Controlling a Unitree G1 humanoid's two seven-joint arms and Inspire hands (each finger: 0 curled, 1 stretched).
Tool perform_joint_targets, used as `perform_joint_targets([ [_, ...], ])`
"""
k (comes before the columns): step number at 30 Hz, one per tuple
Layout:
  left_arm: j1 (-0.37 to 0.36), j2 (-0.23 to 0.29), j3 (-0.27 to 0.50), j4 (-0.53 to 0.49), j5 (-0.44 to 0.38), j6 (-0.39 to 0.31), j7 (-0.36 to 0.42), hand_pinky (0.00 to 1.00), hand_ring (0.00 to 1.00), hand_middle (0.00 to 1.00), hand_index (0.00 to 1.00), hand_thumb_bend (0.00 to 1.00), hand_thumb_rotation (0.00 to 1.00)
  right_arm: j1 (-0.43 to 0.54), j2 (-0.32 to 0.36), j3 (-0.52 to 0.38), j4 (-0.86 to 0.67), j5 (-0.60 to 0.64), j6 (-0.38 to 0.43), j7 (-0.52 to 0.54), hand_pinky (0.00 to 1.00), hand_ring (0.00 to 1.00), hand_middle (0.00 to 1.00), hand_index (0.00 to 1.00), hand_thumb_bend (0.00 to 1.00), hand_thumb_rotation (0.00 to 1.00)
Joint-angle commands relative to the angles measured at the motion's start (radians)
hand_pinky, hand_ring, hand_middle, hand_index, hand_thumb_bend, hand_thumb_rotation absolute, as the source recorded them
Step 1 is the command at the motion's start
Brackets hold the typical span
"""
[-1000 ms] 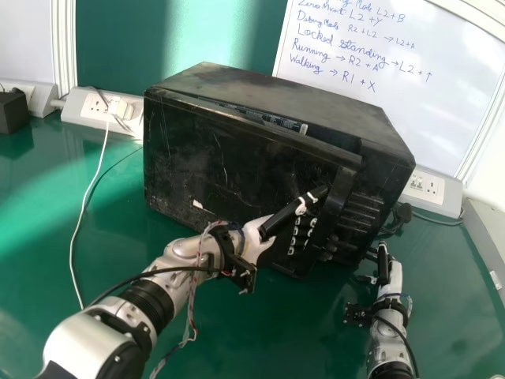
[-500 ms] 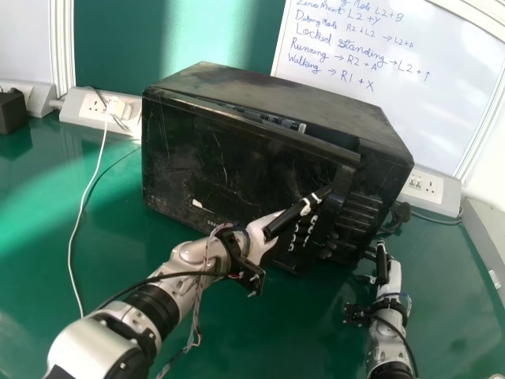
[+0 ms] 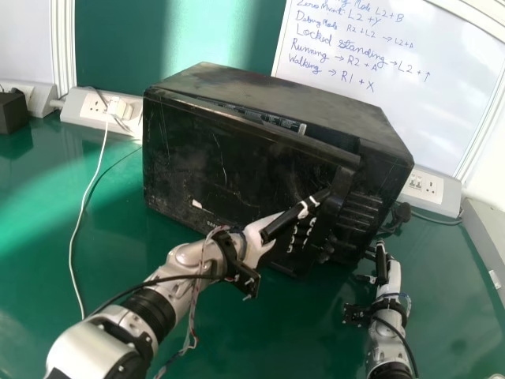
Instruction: Open the door of oven
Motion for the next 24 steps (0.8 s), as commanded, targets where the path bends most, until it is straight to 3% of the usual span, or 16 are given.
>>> perform_joint_targets([
  [1, -0.031, -0.026, -0.003, -0.048, -0.03, -0.007, -0.068, 0.0, 0.05, 0.08, 0.09, 0.88, 0.88, 0.018, 0.016, 0.004, 0.01, -0.001, 0.006, 0.007, 0.4, 0.51, 0.67, 0.66, 0.65, 0.99],
  [8, -0.021, -0.025, -0.005, -0.079, -0.065, 0.032, -0.16, 0.0, 0.05, 0.09, 0.09, 0.85, 0.88, 0.022, 0.016, 0.004, 0.011, 0.0, 0.001, 0.014, 0.39, 0.5, 0.67, 0.68, 0.62, 1.0],
  [14, 0.001, -0.013, -0.013, -0.128, -0.078, 0.064, -0.229, 0.01, 0.06, 0.1, 0.1, 0.85, 0.86, 0.025, 0.018, 0.009, 0.011, -0.006, -0.005, -0.002, 0.39, 0.49, 0.66, 0.66, 0.65, 1.0],
  [24, 0.029, 0.004, -0.008, -0.206, -0.155, 0.152, -0.42, 0.0, 0.05, 0.09, 0.09, 0.84, 0.84, 0.024, 0.015, 0.009, 0.011, -0.004, -0.004, 0.002, 0.4, 0.49, 0.65, 0.67, 0.62, 0.97],
])
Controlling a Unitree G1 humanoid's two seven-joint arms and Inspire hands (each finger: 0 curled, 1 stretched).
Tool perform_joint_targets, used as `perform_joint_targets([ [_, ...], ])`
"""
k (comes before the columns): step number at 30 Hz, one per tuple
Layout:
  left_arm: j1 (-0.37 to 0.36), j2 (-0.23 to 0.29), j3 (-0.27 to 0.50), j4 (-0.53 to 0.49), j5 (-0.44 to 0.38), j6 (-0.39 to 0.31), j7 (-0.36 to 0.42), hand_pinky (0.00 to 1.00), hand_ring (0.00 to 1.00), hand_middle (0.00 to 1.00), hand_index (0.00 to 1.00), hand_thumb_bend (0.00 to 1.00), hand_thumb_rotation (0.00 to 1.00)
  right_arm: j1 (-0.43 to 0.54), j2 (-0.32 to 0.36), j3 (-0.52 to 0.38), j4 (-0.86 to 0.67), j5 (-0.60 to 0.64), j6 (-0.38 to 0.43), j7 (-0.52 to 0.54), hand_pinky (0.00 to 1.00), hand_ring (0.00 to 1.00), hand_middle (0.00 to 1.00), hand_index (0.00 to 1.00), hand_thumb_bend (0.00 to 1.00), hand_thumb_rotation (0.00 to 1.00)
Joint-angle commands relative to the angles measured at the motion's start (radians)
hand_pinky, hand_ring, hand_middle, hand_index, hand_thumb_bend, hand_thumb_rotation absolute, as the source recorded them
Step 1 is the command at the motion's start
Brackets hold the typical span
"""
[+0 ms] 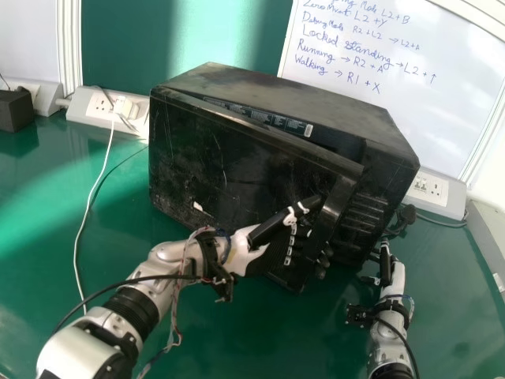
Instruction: Open the door of oven
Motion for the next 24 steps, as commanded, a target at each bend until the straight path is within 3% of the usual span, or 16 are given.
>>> perform_joint_targets([
  [1, -0.05, -0.049, -0.008, -0.072, -0.07, 0.007, -0.117, 0.0, 0.05, 0.09, 0.09, 0.84, 0.84, 0.016, 0.026, 0.015, 0.011, -0.011, 0.002, 0.021, 0.4, 0.49, 0.65, 0.67, 0.61, 0.97],
  [9, -0.028, -0.025, -0.024, -0.124, -0.071, 0.05, -0.164, 0.0, 0.05, 0.09, 0.1, 0.85, 0.84, 0.016, 0.026, 0.02, 0.011, -0.008, 0.003, 0.023, 0.4, 0.47, 0.64, 0.63, 0.62, 0.98],
  [17, -0.017, 0.002, -0.028, -0.166, -0.084, 0.111, -0.195, 0.0, 0.04, 0.09, 0.09, 0.86, 0.83, 0.014, 0.026, 0.011, 0.012, 0.001, 0.005, 0.027, 0.37, 0.48, 0.65, 0.66, 0.65, 1.0],
  [24, 0.027, 0.019, -0.048, -0.289, -0.105, 0.161, -0.223, 0.0, 0.04, 0.08, 0.09, 0.88, 0.82, 0.012, 0.024, 0.014, 0.011, -0.004, 0.001, 0.032, 0.39, 0.5, 0.67, 0.67, 0.64, 1.0],
])
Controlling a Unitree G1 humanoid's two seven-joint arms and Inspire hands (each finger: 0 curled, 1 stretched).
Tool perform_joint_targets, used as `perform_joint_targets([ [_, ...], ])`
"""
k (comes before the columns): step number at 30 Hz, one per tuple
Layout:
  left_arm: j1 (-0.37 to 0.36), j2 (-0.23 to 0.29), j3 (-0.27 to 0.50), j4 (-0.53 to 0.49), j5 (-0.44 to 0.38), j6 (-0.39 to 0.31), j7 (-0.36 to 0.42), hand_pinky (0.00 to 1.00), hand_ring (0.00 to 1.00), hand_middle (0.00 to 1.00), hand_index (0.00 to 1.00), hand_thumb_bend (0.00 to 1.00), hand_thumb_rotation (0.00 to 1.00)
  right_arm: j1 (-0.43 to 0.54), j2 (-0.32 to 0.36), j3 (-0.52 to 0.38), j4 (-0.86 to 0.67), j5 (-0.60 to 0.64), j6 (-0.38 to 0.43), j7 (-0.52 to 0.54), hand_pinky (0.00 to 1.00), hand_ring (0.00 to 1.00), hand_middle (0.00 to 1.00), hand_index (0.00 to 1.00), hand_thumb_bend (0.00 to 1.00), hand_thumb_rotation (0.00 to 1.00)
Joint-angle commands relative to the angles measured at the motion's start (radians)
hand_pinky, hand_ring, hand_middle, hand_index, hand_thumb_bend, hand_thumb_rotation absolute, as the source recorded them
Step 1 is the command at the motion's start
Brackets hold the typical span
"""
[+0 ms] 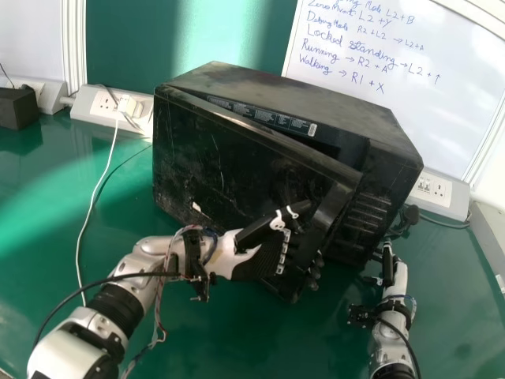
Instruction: Open the door of oven
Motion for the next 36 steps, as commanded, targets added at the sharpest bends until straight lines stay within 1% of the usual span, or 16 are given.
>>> perform_joint_targets([
  [1, -0.042, -0.036, -0.012, -0.11, -0.093, 0.014, -0.095, 0.0, 0.04, 0.08, 0.09, 0.88, 0.82, 0.011, 0.025, 0.012, 0.012, -0.008, 0.004, 0.034, 0.39, 0.51, 0.67, 0.67, 0.64, 1.0],
  [5, -0.003, -0.024, -0.031, -0.194, -0.111, 0.064, -0.113, 0.0, 0.04, 0.08, 0.09, 0.88, 0.8, 0.008, 0.024, 0.016, 0.012, -0.012, 0.009, 0.029, 0.4, 0.51, 0.67, 0.66, 0.64, 0.99],
  [11, 0.046, 0.008, -0.054, -0.313, -0.141, 0.116, -0.125, 0.0, 0.03, 0.08, 0.09, 0.88, 0.82, 0.006, 0.027, 0.01, 0.013, -0.004, 0.012, 0.031, 0.39, 0.5, 0.67, 0.66, 0.64, 1.0],
  [14, 0.069, 0.017, -0.053, -0.362, -0.16, 0.129, -0.129, 0.0, 0.03, 0.08, 0.09, 0.86, 0.82, 0.004, 0.026, 0.011, 0.014, -0.005, 0.014, 0.03, 0.38, 0.5, 0.67, 0.66, 0.63, 1.0],
  [16, 0.08, 0.027, -0.055, -0.389, -0.171, 0.152, -0.136, 0.0, 0.03, 0.08, 0.09, 0.85, 0.82, 0.004, 0.026, 0.009, 0.013, -0.003, 0.015, 0.033, 0.38, 0.5, 0.67, 0.66, 0.64, 1.0],
  [18, 0.086, 0.041, -0.057, -0.412, -0.188, 0.193, -0.148, 0.0, 0.03, 0.07, 0.09, 0.89, 0.78, 0.004, 0.026, 0.008, 0.014, -0.003, 0.013, 0.035, 0.38, 0.5, 0.67, 0.66, 0.65, 1.0],
  [21, 0.09, 0.066, -0.06, -0.448, -0.218, 0.254, -0.179, 0.0, 0.03, 0.07, 0.09, 0.93, 0.76, 0.001, 0.025, 0.013, 0.014, -0.009, 0.017, 0.03, 0.38, 0.49, 0.67, 0.66, 0.64, 1.0],
  [23, 0.1, 0.074, -0.056, -0.472, -0.233, 0.25, -0.201, 0.0, 0.03, 0.07, 0.09, 0.93, 0.77, -0.001, 0.025, 0.011, 0.014, -0.006, 0.021, 0.028, 0.38, 0.49, 0.66, 0.65, 0.64, 0.99],
  [26, 0.117, 0.075, -0.042, -0.485, -0.249, 0.197, -0.242, 0.0, 0.03, 0.07, 0.09, 0.9, 0.79, 0.0, 0.024, 0.012, 0.014, -0.008, 0.02, 0.034, 0.38, 0.49, 0.67, 0.66, 0.64, 1.0],
  [29, 0.121, 0.085, -0.036, -0.476, -0.271, 0.173, -0.285, 0.0, 0.03, 0.07, 0.09, 0.93, 0.78, 0.0, 0.022, 0.014, 0.014, -0.009, 0.018, 0.035, 0.39, 0.5, 0.67, 0.66, 0.64, 1.0],
  [31, 0.13, 0.087, -0.031, -0.486, -0.281, 0.157, -0.293, 0.0, 0.04, 0.07, 0.09, 0.96, 0.77, -0.002, 0.023, 0.014, 0.013, -0.009, 0.02, 0.031, 0.39, 0.5, 0.67, 0.66, 0.62, 1.0],
  [34, 0.14, 0.096, -0.029, -0.501, -0.304, 0.199, -0.315, 0.0, 0.04, 0.07, 0.09, 0.98, 0.74, -0.003, 0.024, 0.007, 0.013, -0.001, 0.021, 0.037, 0.39, 0.49, 0.66, 0.65, 0.61, 1.0],
  [36, 0.148, 0.096, -0.024, -0.502, -0.321, 0.204, -0.334, 0.0, 0.04, 0.07, 0.08, 0.97, 0.73, -0.002, 0.024, 0.005, 0.013, 0.0, 0.019, 0.035, 0.38, 0.49, 0.66, 0.66, 0.63, 1.0],
])
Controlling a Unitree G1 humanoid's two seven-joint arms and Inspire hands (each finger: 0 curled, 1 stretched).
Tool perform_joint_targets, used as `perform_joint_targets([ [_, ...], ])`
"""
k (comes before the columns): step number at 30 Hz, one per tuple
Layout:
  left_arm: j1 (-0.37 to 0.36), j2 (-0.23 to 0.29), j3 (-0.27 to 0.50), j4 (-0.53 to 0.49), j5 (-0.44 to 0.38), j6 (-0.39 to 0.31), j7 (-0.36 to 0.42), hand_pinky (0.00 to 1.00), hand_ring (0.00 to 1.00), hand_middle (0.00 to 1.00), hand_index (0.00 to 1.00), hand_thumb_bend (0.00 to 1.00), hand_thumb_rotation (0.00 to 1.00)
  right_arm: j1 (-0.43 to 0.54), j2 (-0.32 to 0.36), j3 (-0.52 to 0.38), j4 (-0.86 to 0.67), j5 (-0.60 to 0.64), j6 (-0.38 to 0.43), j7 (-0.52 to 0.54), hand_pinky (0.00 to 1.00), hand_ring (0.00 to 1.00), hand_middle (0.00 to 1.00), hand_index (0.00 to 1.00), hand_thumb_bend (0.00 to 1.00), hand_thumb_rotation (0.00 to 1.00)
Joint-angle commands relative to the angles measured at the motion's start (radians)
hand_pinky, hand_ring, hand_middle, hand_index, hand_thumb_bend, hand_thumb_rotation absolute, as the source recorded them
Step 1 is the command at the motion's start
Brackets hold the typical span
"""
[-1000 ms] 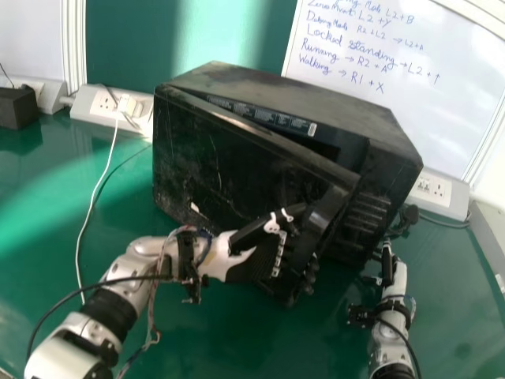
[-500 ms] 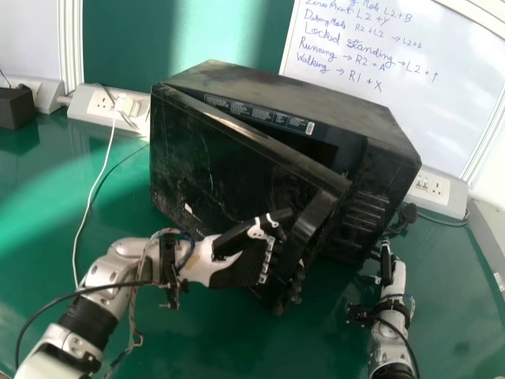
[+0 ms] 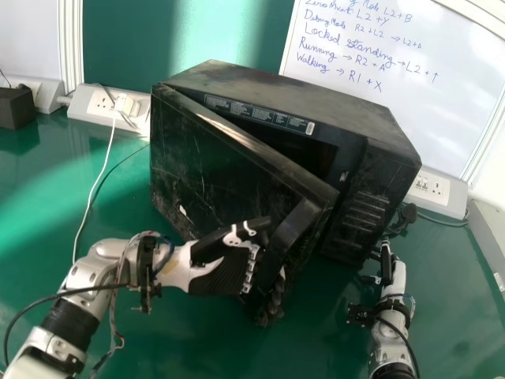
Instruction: Open the door of oven
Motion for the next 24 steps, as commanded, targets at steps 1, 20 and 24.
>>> perform_joint_targets([
  [1, -0.074, -0.054, 0.047, -0.104, -0.204, -0.017, -0.142, 0.0, 0.04, 0.07, 0.08, 0.97, 0.73, 0.001, 0.024, 0.007, 0.014, -0.004, 0.018, 0.023, 0.38, 0.49, 0.66, 0.66, 0.63, 1.0],
  [20, -0.011, -0.028, 0.119, -0.176, -0.336, 0.127, -0.162, 0.02, 0.06, 0.1, 0.14, 0.87, 0.68, -0.002, 0.021, 0.002, 0.013, -0.001, 0.017, 0.026, 0.38, 0.48, 0.66, 0.65, 0.66, 1.0],
  [24, 0.011, 0.009, 0.118, -0.224, -0.34, 0.208, -0.122, 0.02, 0.06, 0.11, 0.15, 0.92, 0.66, -0.003, 0.02, 0.001, 0.014, 0.0, 0.019, 0.03, 0.38, 0.48, 0.66, 0.66, 0.66, 1.0],
])
